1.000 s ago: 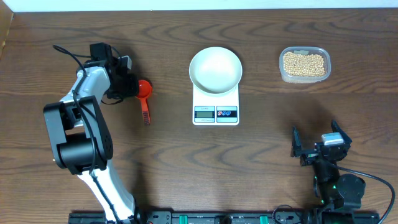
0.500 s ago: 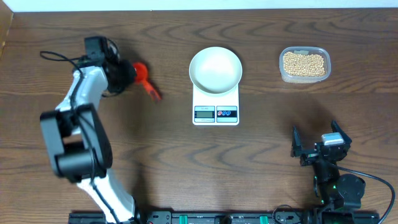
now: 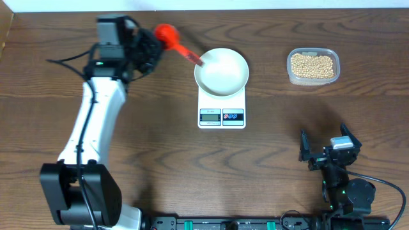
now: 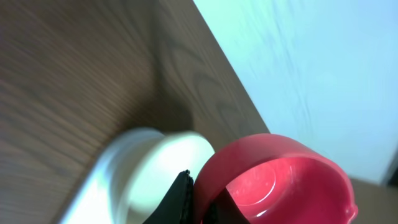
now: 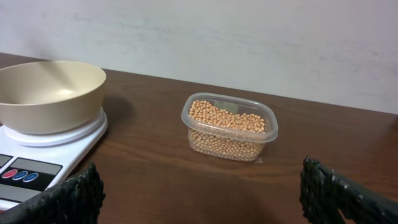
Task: Scoop item into bowl and weigh 50g on scale
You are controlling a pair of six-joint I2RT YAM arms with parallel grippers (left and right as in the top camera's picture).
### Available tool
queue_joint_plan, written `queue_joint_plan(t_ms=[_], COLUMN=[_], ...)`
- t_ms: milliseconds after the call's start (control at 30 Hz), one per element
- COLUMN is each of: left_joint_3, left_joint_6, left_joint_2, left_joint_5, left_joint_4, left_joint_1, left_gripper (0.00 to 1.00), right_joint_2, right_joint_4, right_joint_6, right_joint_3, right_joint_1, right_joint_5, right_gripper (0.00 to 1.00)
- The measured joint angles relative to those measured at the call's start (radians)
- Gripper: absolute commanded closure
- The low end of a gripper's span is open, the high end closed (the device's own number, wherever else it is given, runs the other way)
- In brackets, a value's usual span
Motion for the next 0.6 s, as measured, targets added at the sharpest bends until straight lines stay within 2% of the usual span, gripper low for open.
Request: queue_joint_plan(t_ms=[233,433,600], left_joint_3=[0.0,0.0,0.0], left_joint_6=[-0.025,-0.03,-0.039], left_joint_2=[0.0,0.001,0.001], left_joint_5=[0.004,0.003,-0.016], left_joint_4=[0.074,0.106,0.191], left_joint_1=[-0.154,-0.234,-0.283], left_gripper=[0.93,0.93,0.93], right_joint_2=[0.0,0.0,0.047], right_joint_4=[0.085,0.31,0.344], right_joint_6=[0.0,0.035,0.088], right_joint_3=[0.0,0.0,0.016], right_joint_1=[0.0,0.0,0.0], right_joint_5=[-0.023,-0.235,-0.34], right_gripper=[0.01,0.01,0.01])
